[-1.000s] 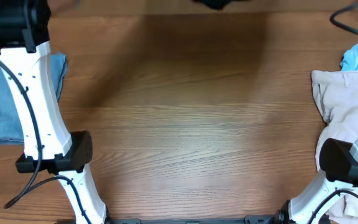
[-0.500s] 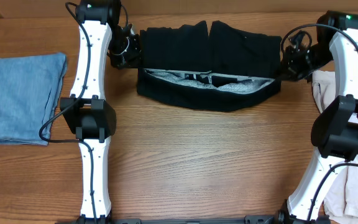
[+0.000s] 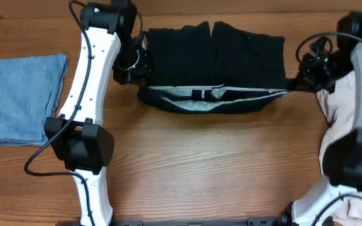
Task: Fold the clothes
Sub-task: 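Pull the waistband corners apart with both grippers to smooth the pants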
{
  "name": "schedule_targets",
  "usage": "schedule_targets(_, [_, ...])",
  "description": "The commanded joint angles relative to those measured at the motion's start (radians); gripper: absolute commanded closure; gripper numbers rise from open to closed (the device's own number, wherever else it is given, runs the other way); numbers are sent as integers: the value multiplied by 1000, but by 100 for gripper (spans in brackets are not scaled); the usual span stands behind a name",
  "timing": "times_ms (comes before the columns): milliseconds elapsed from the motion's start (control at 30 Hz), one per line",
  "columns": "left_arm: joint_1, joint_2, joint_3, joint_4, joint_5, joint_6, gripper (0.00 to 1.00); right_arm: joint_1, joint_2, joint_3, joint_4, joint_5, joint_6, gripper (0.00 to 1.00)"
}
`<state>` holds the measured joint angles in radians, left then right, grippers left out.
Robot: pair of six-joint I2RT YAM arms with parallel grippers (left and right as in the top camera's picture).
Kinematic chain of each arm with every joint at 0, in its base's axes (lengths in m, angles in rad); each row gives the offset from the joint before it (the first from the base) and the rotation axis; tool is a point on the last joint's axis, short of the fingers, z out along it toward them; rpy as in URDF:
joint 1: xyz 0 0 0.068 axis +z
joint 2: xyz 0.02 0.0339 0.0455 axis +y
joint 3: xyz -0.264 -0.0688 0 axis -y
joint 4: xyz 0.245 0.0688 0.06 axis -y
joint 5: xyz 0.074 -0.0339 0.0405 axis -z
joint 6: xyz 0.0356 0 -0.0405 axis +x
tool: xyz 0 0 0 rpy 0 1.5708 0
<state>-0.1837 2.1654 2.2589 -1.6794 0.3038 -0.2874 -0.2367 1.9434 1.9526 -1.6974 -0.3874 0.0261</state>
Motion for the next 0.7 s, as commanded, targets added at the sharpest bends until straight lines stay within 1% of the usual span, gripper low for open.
schedule_targets(0, [32,-11,-161,5,-140,17,96,-38,-103,-171,13,133,13,96])
schedule_targets(67, [32,-11,-300,63,-143,7,96,-37,-113,-327,67,132,13,96])
schedule_targets(133, [32,-11,-407,109,-155,-8,96,-37,-113,-513,161,132,31,96])
schedule_targets(200, [32,-11,-474,129,-158,-8,96,-37,-113,-621,225,132,55,96])
schedule_targets(233, [32,-11,-507,140,-158,-8,96,-37,-113,-654,241,132,59,90])
schedule_targets(267, [32,-11,-545,150,-172,-5,96,-37,-113,-655,241,128,64,67])
schedule_targets(300, [32,-11,-573,160,-184,-5,94,-37,-113,-652,238,124,64,57])
schedule_targets(333, [32,-11,-591,163,-181,-5,90,-37,-113,-648,235,124,64,53])
schedule_targets(367, [32,-11,-611,162,-180,-5,70,-37,-113,-637,227,124,60,43])
schedule_targets(400, [32,-11,-622,151,-181,-5,28,-37,-113,-618,211,124,56,36])
schedule_targets(433, [32,-11,-623,134,-180,-5,7,-37,-113,-584,187,124,52,25])
schedule_targets(467, [32,-18,-614,125,-179,-5,0,-37,-113,-520,165,124,52,14])
schedule_targets(500, [32,-34,-577,101,-151,-5,0,-37,-113,-449,143,123,52,5])
schedule_targets(533, [27,-63,-525,82,-125,-5,0,-37,-113,-370,115,121,48,0])
schedule_targets(600, [17,-110,-470,80,-123,-6,0,-37,-113,-325,109,99,24,0])
schedule_targets(633, [9,-161,-417,98,-123,-8,0,-37,-113,-313,124,-18,-80,0])
schedule_targets(667, [5,-193,-393,136,-120,-8,0,-37,-113,-313,140,-112,-153,0])
